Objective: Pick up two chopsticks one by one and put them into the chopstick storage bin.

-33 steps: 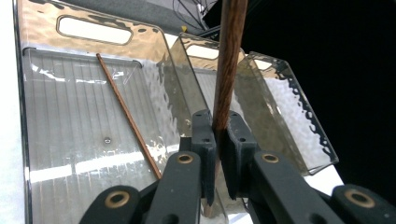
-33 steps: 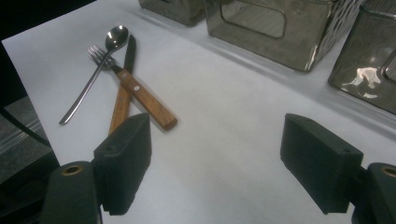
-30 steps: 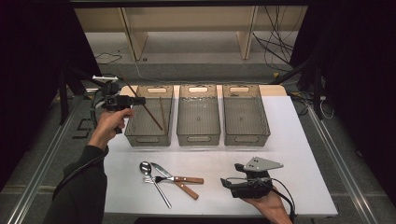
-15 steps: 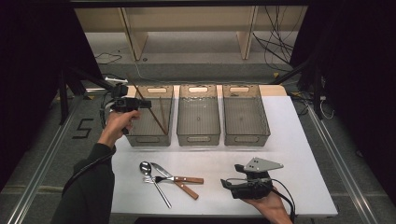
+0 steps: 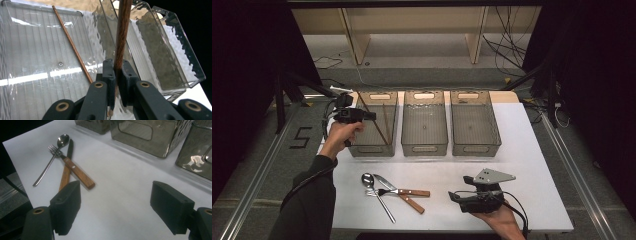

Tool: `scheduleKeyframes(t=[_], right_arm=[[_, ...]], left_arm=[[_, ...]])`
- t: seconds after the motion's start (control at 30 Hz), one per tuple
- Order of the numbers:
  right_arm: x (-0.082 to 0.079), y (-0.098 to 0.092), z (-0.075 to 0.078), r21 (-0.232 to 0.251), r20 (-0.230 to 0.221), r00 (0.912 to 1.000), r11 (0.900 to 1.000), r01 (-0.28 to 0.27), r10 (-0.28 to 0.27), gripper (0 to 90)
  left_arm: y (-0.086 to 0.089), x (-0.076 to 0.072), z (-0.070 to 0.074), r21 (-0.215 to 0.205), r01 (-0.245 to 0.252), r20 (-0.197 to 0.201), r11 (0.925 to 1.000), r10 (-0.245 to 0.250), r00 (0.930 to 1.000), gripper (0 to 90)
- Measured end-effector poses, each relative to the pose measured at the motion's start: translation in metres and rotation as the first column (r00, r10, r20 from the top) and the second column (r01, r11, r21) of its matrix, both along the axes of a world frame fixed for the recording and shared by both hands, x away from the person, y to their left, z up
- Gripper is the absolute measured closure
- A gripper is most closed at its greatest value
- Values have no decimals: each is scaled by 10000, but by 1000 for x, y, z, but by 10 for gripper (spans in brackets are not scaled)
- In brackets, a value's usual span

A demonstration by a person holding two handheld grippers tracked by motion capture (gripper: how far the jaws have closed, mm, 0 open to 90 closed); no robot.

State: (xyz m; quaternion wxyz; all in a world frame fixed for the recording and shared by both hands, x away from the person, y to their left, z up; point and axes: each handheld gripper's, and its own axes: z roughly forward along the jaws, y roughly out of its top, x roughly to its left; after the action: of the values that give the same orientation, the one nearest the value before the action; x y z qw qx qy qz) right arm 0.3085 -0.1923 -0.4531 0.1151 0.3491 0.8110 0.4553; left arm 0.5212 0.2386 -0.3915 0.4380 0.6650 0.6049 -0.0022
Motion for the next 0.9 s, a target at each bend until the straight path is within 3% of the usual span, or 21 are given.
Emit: scheduleKeyframes(t=[0.5, 0.53, 0.7, 0.9], right_arm=[[0, -1, 1, 33, 21, 10000, 10000, 23, -23, 255], [0, -1, 1, 29, 21, 10000, 10000, 21, -21, 254], [0, 0, 0, 9, 17, 10000, 10000, -16, 16, 257], [0, 0, 0, 7, 10, 10000, 10000, -24, 24, 257]], left_arm=[[-13, 4, -10, 222, 328, -361, 9992, -320, 9988, 825], [-13, 4, -10, 202, 296, -330, 9994, -289, 9990, 802], [-17, 5, -9, 564, 272, -332, 9980, -254, 9991, 525], [-23, 7, -8, 945, 206, -255, 9953, -183, 9995, 331]])
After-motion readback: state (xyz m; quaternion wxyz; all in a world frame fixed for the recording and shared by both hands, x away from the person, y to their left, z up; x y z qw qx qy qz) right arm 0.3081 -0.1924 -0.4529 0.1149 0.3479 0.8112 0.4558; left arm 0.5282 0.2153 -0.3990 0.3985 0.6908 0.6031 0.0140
